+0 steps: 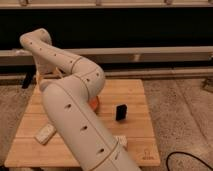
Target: Place the ceramic cup in the ceramic bowl
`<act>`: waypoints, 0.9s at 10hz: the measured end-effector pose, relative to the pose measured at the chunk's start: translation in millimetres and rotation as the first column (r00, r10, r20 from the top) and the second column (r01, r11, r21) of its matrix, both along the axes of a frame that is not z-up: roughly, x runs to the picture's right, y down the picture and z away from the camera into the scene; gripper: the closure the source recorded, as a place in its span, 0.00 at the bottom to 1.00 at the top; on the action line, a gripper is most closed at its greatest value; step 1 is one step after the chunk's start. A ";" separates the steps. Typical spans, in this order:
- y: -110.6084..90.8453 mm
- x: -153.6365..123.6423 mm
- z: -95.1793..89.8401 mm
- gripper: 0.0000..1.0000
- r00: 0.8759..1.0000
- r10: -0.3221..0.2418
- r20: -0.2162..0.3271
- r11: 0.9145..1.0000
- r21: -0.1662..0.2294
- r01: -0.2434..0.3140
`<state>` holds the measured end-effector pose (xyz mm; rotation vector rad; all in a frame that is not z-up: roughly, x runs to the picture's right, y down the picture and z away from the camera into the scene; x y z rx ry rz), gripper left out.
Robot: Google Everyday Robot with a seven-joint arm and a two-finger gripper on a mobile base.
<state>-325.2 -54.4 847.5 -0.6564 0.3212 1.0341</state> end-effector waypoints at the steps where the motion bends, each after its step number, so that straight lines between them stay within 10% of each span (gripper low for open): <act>1: 3.6 -0.3 4.9 0.20 1.000 -0.003 -0.001 1.000 -0.002 0.003; 9: 26.2 19.7 49.0 0.21 0.998 0.009 -0.057 0.999 -0.035 -0.011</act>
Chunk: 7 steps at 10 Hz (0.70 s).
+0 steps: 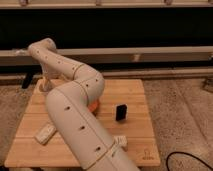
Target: Place the ceramic cup in the ceramic bowl
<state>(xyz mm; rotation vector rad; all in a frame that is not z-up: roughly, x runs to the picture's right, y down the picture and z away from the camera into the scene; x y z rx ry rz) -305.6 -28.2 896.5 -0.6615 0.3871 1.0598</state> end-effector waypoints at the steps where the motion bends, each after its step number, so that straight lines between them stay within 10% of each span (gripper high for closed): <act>1: 2.2 2.2 4.3 0.29 1.000 0.001 -0.004 1.000 -0.003 -0.001; 7: 19.3 5.1 14.8 0.88 1.000 -0.014 0.005 0.999 -0.032 0.014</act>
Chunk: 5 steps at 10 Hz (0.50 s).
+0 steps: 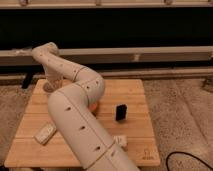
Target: Place the ceramic cup in the ceramic bowl
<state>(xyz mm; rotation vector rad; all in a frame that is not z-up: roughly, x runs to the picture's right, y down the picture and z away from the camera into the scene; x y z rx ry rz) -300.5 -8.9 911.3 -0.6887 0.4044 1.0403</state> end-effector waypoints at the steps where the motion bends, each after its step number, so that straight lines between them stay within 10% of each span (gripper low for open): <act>1: 2.0 -0.6 -1.3 0.98 1.000 -0.002 0.009 1.000 -0.003 0.002; 5: 1.7 3.1 -12.7 1.00 0.999 0.003 0.038 1.000 -0.010 -0.002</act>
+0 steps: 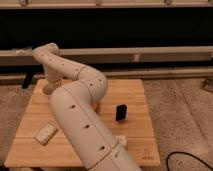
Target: Place the ceramic cup in the ceramic bowl
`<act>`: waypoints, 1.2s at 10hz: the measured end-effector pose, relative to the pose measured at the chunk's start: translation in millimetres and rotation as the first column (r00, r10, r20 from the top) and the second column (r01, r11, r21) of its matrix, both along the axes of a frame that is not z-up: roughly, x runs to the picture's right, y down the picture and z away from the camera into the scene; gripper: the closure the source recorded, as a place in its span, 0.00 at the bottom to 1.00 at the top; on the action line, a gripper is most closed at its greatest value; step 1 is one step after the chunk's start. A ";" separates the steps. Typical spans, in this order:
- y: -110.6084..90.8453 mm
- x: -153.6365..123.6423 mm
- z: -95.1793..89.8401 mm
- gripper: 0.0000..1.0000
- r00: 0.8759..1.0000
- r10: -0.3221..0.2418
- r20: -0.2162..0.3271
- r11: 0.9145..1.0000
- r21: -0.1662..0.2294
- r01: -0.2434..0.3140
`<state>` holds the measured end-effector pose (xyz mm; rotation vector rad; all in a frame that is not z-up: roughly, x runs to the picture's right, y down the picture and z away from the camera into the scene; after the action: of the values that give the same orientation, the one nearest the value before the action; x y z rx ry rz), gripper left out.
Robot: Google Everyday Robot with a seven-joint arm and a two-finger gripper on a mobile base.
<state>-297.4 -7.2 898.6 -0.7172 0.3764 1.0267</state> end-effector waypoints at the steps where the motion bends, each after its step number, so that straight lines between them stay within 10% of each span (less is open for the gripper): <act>1: -4.3 11.0 -7.1 1.00 1.000 0.002 -0.003 1.000 0.002 -0.002; 12: -10.3 129.3 -73.8 1.00 0.995 0.103 0.004 0.994 0.022 -0.103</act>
<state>-168.1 -17.5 824.7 -0.7244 0.3274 1.1256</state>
